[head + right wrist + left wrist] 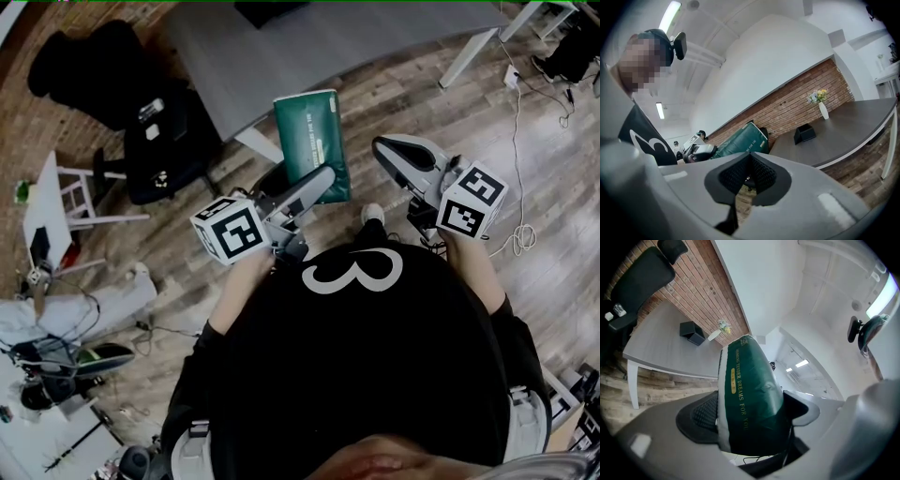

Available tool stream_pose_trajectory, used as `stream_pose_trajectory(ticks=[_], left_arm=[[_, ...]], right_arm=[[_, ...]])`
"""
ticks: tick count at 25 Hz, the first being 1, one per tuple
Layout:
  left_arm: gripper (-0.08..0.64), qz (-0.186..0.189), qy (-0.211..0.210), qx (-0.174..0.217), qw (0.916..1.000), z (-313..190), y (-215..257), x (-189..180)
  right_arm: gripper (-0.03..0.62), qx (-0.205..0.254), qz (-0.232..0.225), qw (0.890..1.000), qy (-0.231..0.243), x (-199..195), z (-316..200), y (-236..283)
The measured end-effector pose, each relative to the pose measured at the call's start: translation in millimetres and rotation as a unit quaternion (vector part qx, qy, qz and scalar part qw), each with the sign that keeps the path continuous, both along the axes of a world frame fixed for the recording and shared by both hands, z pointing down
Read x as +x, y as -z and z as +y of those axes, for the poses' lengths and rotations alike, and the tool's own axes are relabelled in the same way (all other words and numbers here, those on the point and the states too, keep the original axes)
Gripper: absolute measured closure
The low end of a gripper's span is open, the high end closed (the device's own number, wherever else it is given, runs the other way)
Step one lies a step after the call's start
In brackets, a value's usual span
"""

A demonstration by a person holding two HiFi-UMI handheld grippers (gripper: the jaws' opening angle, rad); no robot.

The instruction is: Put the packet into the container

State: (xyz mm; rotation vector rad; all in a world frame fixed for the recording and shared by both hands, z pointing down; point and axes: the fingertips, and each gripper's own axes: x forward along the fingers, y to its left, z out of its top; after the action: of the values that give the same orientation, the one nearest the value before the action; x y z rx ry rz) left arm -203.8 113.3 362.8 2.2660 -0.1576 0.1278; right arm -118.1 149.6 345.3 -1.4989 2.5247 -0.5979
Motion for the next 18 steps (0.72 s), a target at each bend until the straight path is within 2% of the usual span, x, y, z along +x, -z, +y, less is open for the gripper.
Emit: stream_pose_trajectory(ticks=[5,11,18], left_arm=[[0.118,0.018,0.018,-0.039,0.9989,-20,0,44],[0.118,0.017,0.021,-0.027,0.9993,-39,5,104],[0.117,0.032,0.026,-0.035,0.9986,-52,12,149]], right_arm=[[0.591,0.012,-0.011,1.0,0.008,48,-17,8],[0.591,0.033,-0.01,0.999,-0.001,114,-32,20],[0.591,0.033,-0.01,0.999,-0.003,159,-37,20]])
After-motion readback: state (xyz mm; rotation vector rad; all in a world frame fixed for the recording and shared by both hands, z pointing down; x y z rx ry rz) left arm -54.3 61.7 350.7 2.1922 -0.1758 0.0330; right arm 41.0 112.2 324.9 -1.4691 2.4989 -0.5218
